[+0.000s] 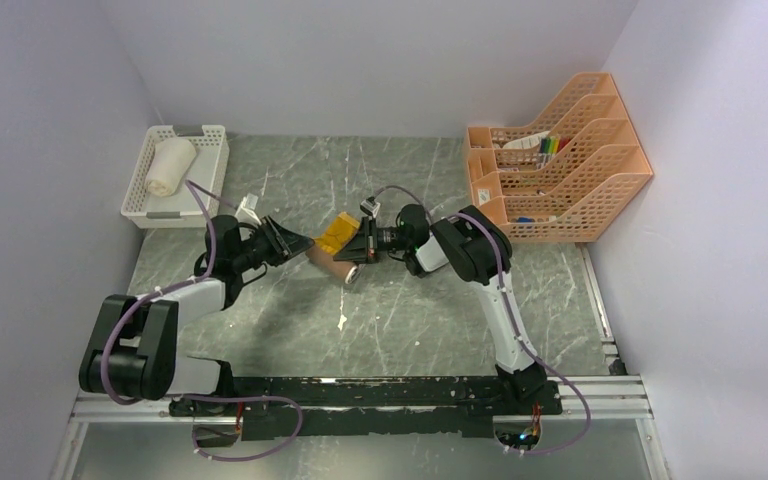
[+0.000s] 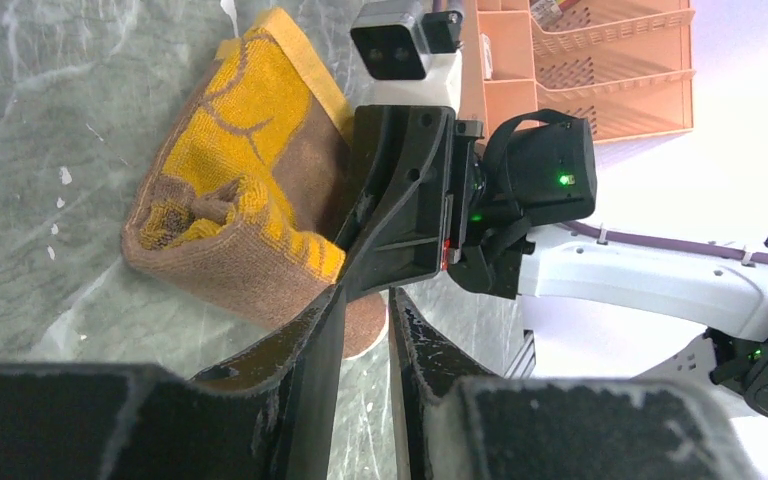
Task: Roll the towels
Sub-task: Roll the towel at the center of the board.
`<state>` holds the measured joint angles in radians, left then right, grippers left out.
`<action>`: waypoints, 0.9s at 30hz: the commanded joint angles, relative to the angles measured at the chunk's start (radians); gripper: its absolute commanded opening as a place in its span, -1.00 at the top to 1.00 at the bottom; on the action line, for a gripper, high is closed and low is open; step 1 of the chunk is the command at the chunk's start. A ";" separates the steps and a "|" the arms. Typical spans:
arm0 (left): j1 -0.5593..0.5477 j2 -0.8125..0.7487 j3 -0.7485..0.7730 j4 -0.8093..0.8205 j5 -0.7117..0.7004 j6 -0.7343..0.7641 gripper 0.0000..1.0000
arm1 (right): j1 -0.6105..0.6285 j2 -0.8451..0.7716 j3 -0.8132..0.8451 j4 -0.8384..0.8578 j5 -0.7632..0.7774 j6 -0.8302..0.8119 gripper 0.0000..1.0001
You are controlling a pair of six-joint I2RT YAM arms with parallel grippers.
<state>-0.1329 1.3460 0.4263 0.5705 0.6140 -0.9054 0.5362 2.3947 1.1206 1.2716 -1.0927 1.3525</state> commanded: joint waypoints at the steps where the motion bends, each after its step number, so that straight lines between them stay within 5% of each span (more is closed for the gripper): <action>1: -0.008 0.030 -0.012 0.095 0.038 -0.033 0.33 | 0.013 -0.001 -0.003 0.036 -0.010 0.015 0.90; 10: -0.061 0.122 -0.004 0.097 0.000 -0.010 0.34 | 0.047 -0.086 0.106 -0.834 0.129 -0.643 0.92; 21: -0.095 0.306 0.009 0.187 -0.056 0.003 0.38 | 0.054 -0.093 0.149 -1.045 0.234 -0.789 0.81; 27: -0.098 0.410 0.091 0.209 -0.063 0.013 0.40 | 0.088 -0.233 0.160 -1.225 0.498 -1.019 0.20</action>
<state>-0.2230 1.7023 0.4580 0.7288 0.5865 -0.9237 0.5972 2.2345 1.2831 0.2756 -0.9047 0.5835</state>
